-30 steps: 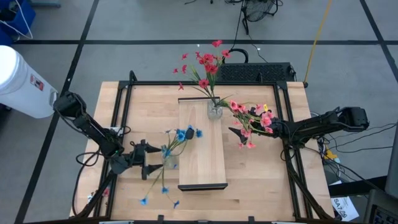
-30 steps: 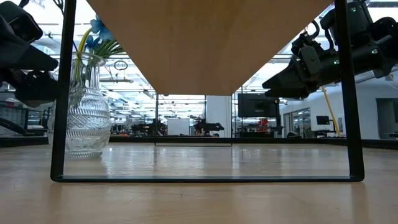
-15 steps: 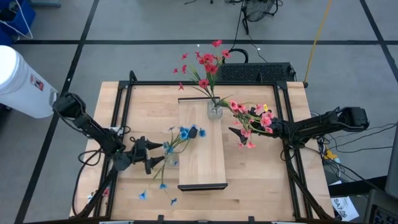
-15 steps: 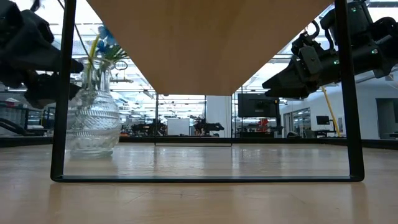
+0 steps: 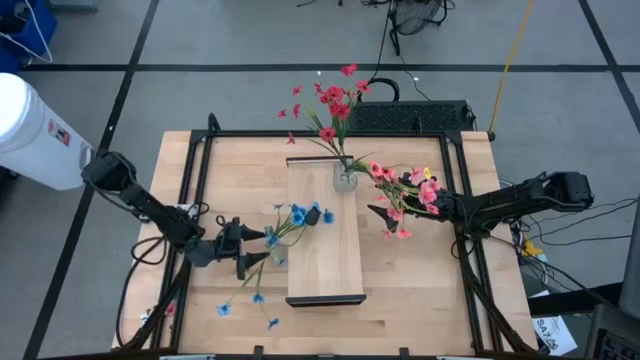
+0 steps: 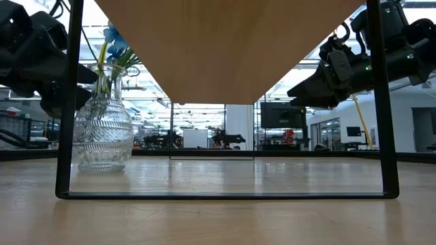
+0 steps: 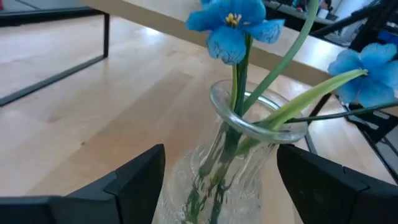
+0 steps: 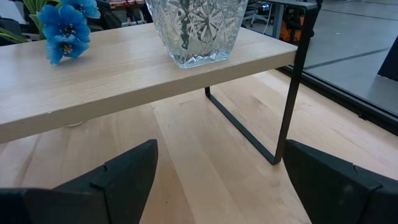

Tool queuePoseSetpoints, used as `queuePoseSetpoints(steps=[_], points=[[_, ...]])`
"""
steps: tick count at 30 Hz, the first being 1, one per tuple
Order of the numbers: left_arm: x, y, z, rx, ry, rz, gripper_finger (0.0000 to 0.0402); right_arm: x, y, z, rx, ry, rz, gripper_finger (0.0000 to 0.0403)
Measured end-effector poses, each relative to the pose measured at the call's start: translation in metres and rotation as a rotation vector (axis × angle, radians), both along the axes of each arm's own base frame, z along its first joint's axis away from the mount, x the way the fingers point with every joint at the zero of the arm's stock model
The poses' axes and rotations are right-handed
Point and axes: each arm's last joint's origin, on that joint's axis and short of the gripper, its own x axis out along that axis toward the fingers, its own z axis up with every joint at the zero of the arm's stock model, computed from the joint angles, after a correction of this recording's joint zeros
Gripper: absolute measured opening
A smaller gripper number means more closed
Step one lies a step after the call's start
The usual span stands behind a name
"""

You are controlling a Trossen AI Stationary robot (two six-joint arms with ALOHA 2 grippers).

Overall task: Pick and place flowers into a vace then onto a shelf
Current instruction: Put the transparent vase on the shelf

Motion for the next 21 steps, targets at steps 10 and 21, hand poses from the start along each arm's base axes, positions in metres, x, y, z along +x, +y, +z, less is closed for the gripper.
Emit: queuePoseSetpoints(steps=[10,21], points=[[0.009,0.010,0.001,0.011,0.019,-0.045,0.0296,0.000,0.000,0.000,-0.002,0.001,0.000,0.0334],[0.018,0.022,0.005,0.029,-0.005,-0.055,0.0296,0.000,0.000,0.000,-0.003,0.001,-0.001,0.0334]])
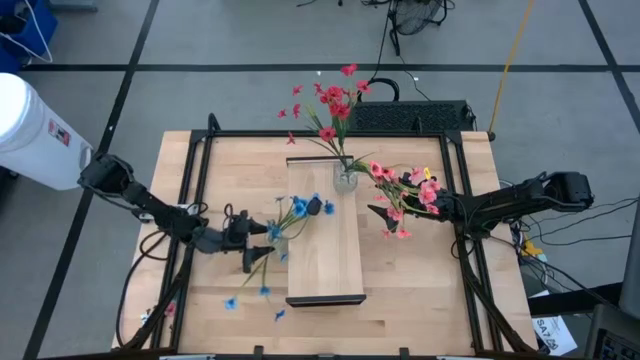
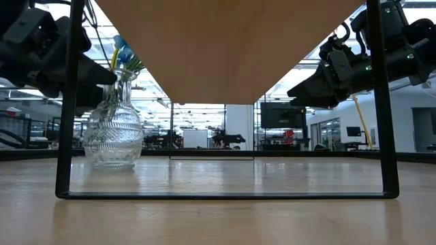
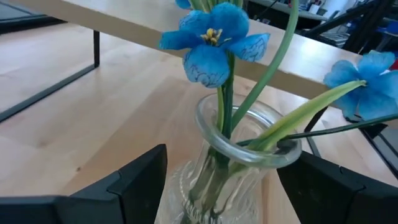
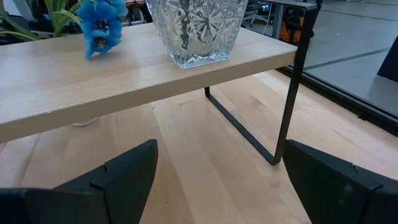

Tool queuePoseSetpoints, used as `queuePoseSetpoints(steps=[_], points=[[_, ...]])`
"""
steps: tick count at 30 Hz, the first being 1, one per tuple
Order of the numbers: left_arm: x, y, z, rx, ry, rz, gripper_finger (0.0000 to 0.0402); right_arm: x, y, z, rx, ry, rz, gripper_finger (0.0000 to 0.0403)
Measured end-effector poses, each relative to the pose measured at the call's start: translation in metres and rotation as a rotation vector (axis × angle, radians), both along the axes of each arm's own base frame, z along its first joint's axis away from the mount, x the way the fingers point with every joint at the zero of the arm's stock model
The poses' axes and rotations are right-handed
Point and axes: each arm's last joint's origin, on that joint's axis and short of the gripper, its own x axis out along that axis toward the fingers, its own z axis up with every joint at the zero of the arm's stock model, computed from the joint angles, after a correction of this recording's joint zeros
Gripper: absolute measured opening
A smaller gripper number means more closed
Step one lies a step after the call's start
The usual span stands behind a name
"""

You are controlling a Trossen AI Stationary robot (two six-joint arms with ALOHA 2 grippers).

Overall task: Pick and place flowers into a vace then onto a shelf
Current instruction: Put the transparent vase on the shelf

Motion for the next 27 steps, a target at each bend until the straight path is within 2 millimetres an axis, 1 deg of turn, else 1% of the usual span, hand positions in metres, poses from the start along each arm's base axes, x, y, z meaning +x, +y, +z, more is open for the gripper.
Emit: queuePoseSetpoints(steps=[6,18,21,27], points=[[0.003,0.006,0.000,-0.005,0.011,-0.020,0.0296,0.000,0.000,0.000,-0.001,0.000,0.000,0.0334],[0.007,0.014,0.000,0.003,0.014,0.009,0.0293,0.000,0.000,0.000,-0.001,0.000,-0.003,0.0334],[0.007,0.014,-0.001,0.015,0.016,-0.002,0.0268,0.000,0.000,0.000,0.001,-0.001,-0.003,0.0334],[0.007,0.013,0.000,0.050,0.015,-0.048,0.0165,0.000,0.000,0.000,0.001,-0.001,-0.003,0.0334]])
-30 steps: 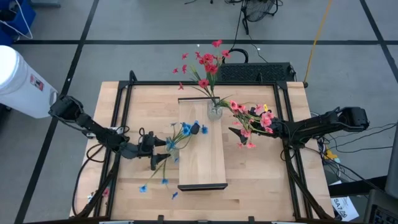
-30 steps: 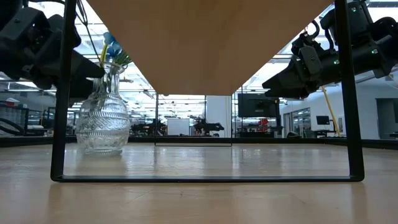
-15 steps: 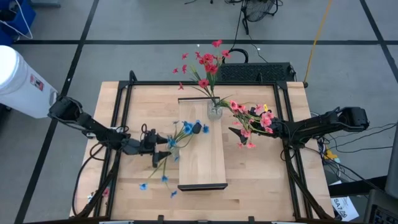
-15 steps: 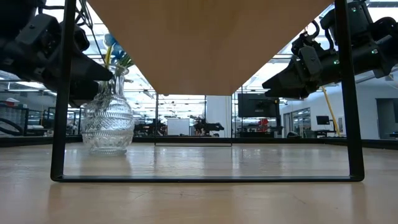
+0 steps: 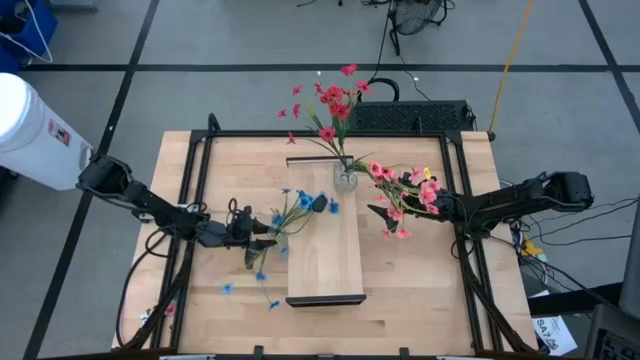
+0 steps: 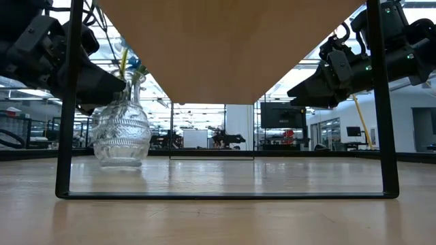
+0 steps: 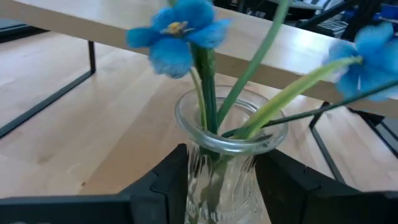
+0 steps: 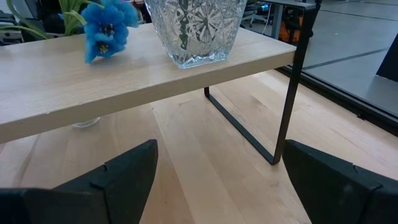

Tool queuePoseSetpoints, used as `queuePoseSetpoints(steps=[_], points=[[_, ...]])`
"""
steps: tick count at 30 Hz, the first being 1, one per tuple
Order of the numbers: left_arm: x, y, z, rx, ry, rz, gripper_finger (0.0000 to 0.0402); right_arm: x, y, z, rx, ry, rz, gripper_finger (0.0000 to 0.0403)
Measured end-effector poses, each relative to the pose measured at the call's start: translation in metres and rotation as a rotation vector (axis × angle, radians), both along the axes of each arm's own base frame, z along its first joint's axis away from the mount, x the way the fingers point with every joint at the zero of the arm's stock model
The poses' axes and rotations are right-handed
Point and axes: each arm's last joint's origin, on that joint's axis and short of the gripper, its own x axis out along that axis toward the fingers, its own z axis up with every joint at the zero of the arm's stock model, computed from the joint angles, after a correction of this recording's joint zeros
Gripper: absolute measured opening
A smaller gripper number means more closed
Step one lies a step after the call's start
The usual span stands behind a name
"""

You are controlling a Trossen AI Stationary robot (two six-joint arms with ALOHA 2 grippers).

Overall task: Pick and place flowers into a vace then onto a shelf
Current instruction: Put the transparent vase on the shelf

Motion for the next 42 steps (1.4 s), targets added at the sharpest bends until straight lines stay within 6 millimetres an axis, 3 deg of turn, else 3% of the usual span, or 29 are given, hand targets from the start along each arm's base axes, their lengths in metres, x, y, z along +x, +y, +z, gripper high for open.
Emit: queuePoseSetpoints(steps=[6,12,15,18,24,42], points=[[0.0001,0.0000,0.0001,0.001,0.000,-0.001,0.0161,0.0000,0.0000,0.0000,0.000,0.000,0.000,0.0334],[0.0003,-0.0012,0.0009,0.028,-0.004,-0.045,0.0279,0.0000,0.0001,0.0000,-0.001,0.001,0.001,0.0334],[0.0003,-0.0013,0.0008,0.027,-0.003,-0.051,0.0299,0.0000,0.0000,0.0000,-0.002,0.001,0.001,0.0334],[0.0004,-0.0016,0.0008,0.030,-0.002,-0.063,0.0273,0.0000,0.0001,0.0000,-0.002,0.001,0.001,0.0334],[0.0004,-0.0016,0.0012,0.058,-0.006,-0.071,0.0160,0.0000,0.0001,0.0000,-0.002,0.001,0.001,0.0334],[-0.0013,-0.0070,0.0060,0.027,-0.048,-0.099,0.0159,0.0000,0.0001,0.0000,-0.002,0.001,0.001,0.0334]])
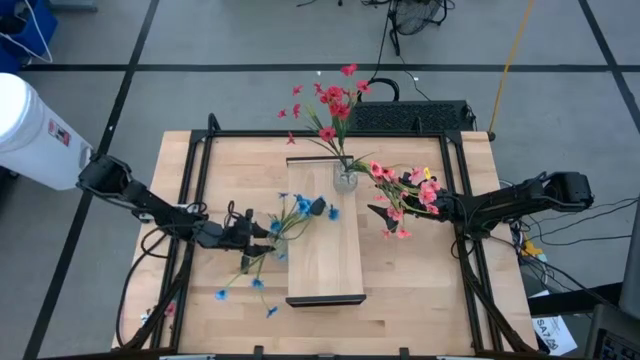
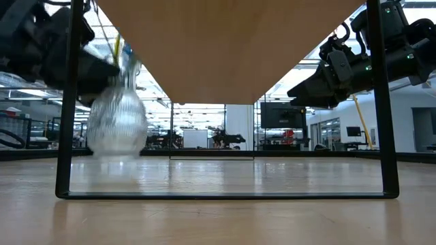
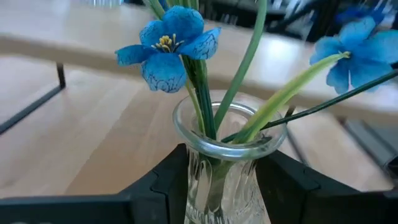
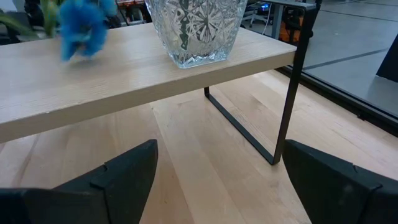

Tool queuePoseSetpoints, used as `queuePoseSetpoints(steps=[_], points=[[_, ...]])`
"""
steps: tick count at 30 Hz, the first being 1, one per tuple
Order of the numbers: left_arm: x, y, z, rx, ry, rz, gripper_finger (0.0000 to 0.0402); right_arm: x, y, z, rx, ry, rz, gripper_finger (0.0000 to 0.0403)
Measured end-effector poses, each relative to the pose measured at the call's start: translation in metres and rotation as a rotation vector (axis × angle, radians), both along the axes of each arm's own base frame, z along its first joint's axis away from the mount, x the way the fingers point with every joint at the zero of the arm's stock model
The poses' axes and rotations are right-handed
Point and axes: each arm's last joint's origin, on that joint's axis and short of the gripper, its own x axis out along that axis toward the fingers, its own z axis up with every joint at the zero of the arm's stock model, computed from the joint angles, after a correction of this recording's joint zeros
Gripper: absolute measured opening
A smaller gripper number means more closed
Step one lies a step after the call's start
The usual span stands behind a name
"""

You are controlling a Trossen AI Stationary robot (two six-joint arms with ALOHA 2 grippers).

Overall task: Pick and place flowers into a vace then onto a shelf
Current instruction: Put the transparent vase on the shelf

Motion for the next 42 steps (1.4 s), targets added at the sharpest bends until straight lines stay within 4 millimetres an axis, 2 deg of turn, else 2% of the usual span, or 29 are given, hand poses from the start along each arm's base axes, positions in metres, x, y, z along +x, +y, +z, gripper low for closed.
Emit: queuePoseSetpoints(steps=[8,18,23,26,31,36,39,42], points=[[-0.009,-0.008,0.019,-0.030,-0.105,-0.085,0.0159,0.000,0.000,0.000,0.000,0.000,0.003,0.0334],[-0.028,-0.011,0.045,-0.038,-0.232,-0.108,0.0159,0.000,0.000,0.000,0.000,0.001,0.003,0.0334],[-0.028,-0.011,0.057,-0.030,-0.227,-0.089,0.0159,0.000,0.000,0.000,0.000,0.001,0.003,0.0334],[-0.021,-0.015,0.075,-0.001,-0.189,-0.092,0.0159,0.000,0.000,0.000,-0.002,0.001,0.004,0.0334],[-0.011,-0.022,0.120,0.068,-0.115,-0.103,0.0159,0.000,0.000,0.000,-0.003,0.002,0.005,0.0334],[-0.009,-0.024,0.163,0.117,-0.128,-0.139,0.0159,0.000,0.000,-0.001,-0.002,0.008,0.005,0.0334],[-0.004,-0.025,0.176,0.145,-0.152,-0.155,0.0159,0.000,0.000,-0.001,-0.002,0.016,0.005,0.0334],[0.006,-0.026,0.178,0.170,-0.143,-0.156,0.0159,0.000,0.000,-0.001,-0.002,0.017,0.005,0.0334]])
